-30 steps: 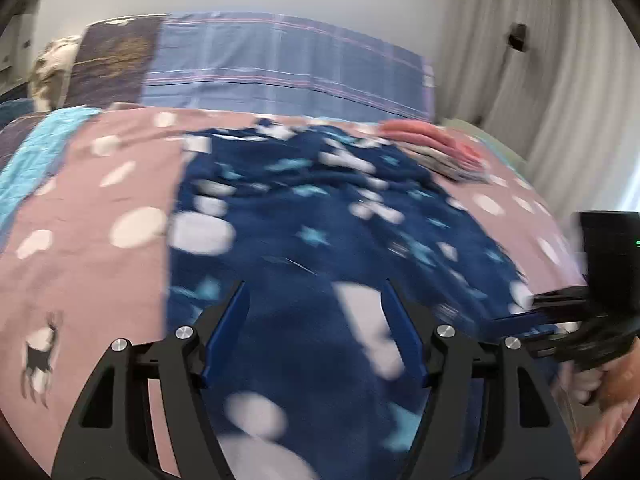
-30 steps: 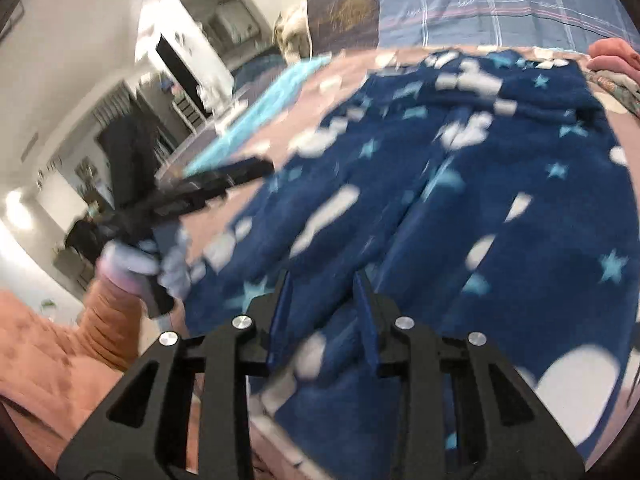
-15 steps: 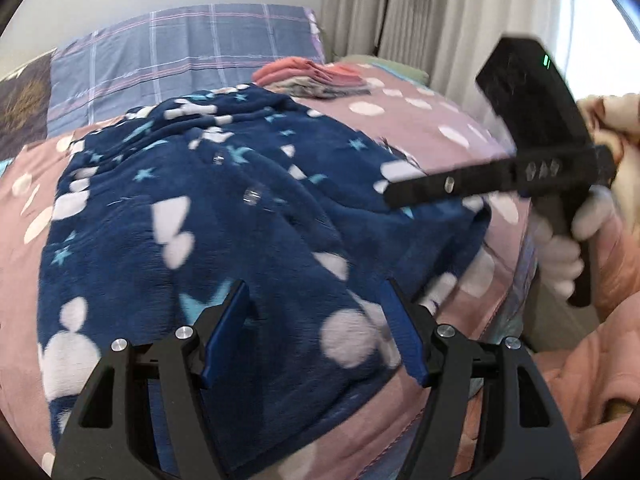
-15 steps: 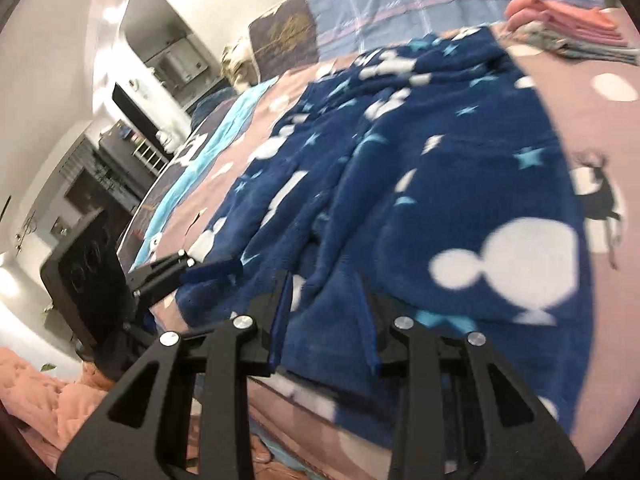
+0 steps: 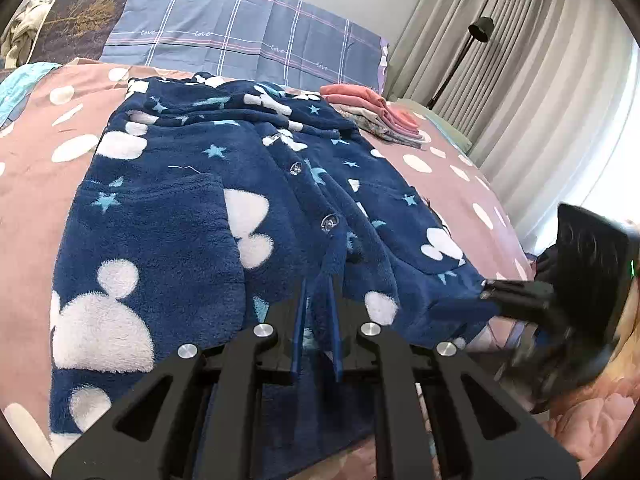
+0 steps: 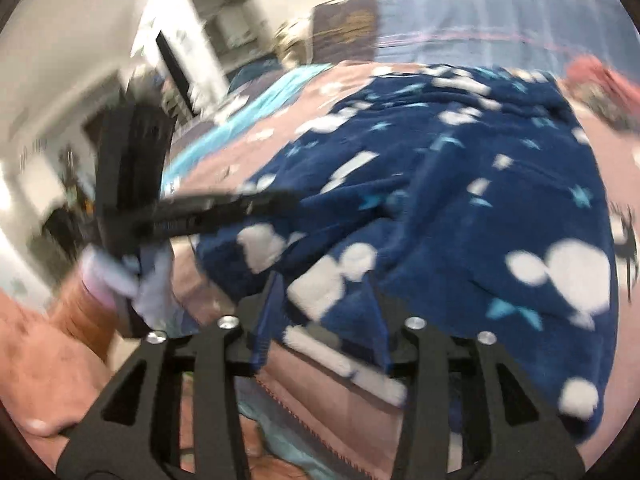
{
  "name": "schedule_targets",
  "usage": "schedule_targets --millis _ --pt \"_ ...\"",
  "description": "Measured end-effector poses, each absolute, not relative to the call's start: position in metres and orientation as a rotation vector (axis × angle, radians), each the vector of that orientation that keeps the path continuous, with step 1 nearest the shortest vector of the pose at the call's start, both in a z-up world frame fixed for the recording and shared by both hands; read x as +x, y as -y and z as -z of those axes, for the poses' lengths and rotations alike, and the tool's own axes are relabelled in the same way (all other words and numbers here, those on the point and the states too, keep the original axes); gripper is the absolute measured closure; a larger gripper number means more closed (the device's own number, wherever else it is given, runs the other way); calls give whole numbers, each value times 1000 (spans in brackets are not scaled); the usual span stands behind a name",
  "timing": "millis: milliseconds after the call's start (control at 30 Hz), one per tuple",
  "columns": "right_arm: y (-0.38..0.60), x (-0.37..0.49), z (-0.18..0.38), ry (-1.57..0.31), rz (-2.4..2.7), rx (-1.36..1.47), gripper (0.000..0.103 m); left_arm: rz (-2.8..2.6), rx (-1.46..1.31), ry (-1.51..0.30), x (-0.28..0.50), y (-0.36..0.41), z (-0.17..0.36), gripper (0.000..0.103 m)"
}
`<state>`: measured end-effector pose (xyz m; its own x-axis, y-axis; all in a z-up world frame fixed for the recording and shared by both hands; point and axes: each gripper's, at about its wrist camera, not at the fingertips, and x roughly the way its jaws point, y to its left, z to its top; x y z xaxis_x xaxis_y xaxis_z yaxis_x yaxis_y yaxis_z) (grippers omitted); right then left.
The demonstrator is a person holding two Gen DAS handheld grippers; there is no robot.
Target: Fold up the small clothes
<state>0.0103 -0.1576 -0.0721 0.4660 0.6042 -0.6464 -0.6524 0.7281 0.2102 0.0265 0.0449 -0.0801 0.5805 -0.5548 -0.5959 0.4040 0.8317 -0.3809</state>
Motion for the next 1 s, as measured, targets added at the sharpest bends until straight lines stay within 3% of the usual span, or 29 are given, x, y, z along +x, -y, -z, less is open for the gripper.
schedule_targets --millis 100,167,233,267,367,533,633,700,733,833,900,1000 --pt "124 -2 87 -726 -745 -341 43 560 -210 -774 31 -40 82 91" --pt "112 -5 98 -692 -701 -463 44 561 -208 -780 32 -40 83 91" --pt "111 -1 100 -664 -670 -470 57 561 -200 -785 33 -39 85 91" --pt "110 1 100 -669 -656 -464 89 564 -201 -788 34 -40 86 91" --pt "119 5 87 -683 -715 -352 91 587 -239 -797 36 -44 87 93" --pt "117 -6 86 -707 -815 -403 91 690 -307 -789 36 -47 82 94" --pt "126 3 101 -771 -839 -336 81 741 -292 -810 34 -37 85 93" --pt "133 2 94 -778 -887 -264 64 753 -295 -831 32 -33 89 86" --pt "137 1 90 -773 -913 -228 61 755 -298 -836 31 -32 90 84" --pt "154 4 79 -777 -970 -77 59 729 -305 -828 30 -38 89 78" --pt "161 12 76 -800 -981 26 58 694 -318 -806 28 -48 82 63" --pt "159 21 73 -820 -1004 133 56 619 -298 -737 22 -66 66 57"
